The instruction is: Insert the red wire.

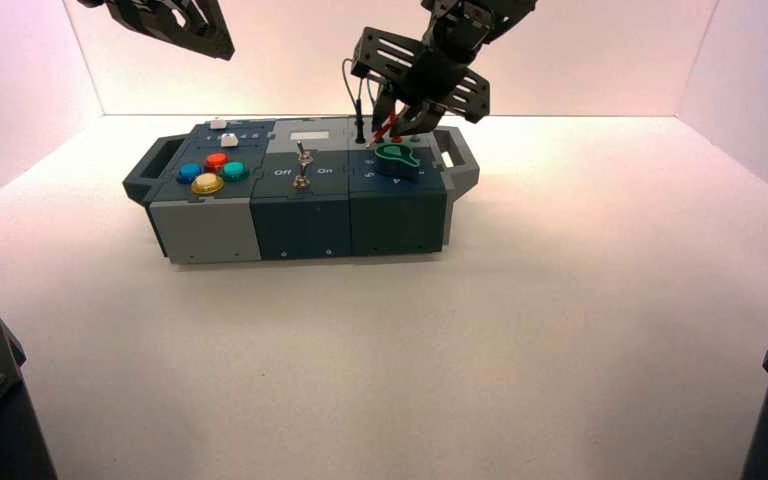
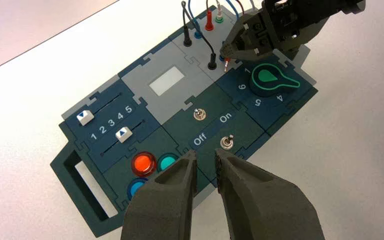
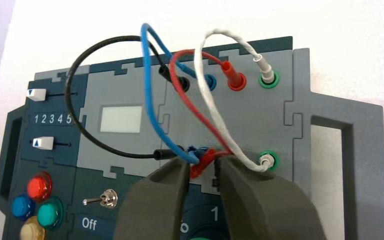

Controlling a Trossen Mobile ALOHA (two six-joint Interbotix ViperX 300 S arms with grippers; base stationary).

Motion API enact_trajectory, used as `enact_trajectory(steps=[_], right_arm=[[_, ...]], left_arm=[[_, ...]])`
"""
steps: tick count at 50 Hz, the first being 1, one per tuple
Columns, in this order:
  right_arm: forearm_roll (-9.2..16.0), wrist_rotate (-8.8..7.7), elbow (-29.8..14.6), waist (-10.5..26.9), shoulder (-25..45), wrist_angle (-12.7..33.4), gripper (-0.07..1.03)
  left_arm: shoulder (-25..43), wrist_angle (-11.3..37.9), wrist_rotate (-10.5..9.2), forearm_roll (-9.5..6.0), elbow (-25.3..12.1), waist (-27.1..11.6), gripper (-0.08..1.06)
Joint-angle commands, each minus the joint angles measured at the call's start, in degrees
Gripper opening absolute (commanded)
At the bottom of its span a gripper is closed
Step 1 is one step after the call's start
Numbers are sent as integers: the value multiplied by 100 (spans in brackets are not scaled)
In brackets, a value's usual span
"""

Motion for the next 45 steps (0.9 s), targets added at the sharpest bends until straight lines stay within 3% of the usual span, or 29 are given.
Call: enact_trajectory(steps=[1,7,17,33,45], right_arm=[[0,9,-114,-62,-123,-114,22],[0,9,-88,-62,-176,-114,8],[-18,0,26,-53,-343,-97,0],[-53,-167,325,-53,-738,-18,-2],[-290,-272,352,-35,-888,299,-2]], left_arm=[[-26,-44,26,9,-62,-18,23],[-26,-44,26,0,-62,-18,23],[-18,-44,26,0,-62,-26,23],[-26,-44,26,9,-62,-18,23],[-18,-44,26,9,-62,-26,23]])
